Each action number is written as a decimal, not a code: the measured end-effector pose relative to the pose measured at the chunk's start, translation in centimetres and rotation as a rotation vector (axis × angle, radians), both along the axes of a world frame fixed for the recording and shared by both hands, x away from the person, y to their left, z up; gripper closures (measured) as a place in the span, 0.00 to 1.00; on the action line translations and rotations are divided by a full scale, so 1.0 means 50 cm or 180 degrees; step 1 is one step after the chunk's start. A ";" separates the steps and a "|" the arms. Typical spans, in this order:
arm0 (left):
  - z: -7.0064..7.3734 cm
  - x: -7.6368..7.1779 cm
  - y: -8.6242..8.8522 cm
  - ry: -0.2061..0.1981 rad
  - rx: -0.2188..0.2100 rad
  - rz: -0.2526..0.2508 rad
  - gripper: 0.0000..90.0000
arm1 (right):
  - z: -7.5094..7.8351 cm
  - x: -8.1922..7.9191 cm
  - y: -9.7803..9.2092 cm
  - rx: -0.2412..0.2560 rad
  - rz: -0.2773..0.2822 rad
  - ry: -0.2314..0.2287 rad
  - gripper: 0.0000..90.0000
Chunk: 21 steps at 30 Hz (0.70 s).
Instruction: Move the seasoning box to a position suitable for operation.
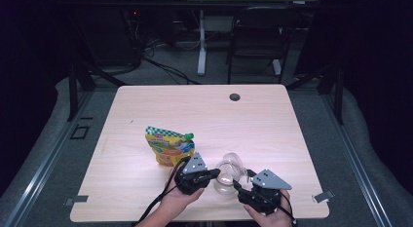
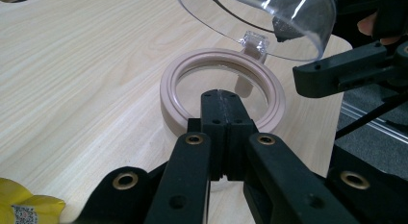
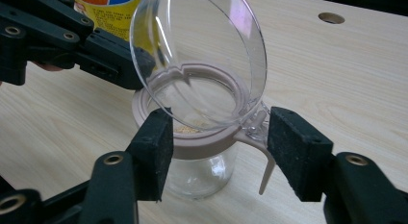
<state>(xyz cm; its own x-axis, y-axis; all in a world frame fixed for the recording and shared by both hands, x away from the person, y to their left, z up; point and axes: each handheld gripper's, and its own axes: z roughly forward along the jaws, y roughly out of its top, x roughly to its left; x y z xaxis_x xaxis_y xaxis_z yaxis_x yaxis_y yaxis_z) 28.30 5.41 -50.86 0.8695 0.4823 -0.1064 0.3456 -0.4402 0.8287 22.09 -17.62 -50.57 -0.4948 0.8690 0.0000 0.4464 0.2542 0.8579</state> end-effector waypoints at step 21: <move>-0.001 -0.001 -0.003 -0.0009 0.0038 -0.0025 1.00 | 0.014 -0.012 -0.039 0.0279 -0.0172 -0.0021 0.60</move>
<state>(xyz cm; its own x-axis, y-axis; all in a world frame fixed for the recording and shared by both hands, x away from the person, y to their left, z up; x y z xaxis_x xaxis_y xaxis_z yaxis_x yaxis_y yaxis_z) 28.24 5.26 -50.91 0.8736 0.4766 -0.0984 0.3398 -0.4527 0.8244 21.49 -19.58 -49.88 -0.4476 0.8912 0.0741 0.4518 0.1539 0.8787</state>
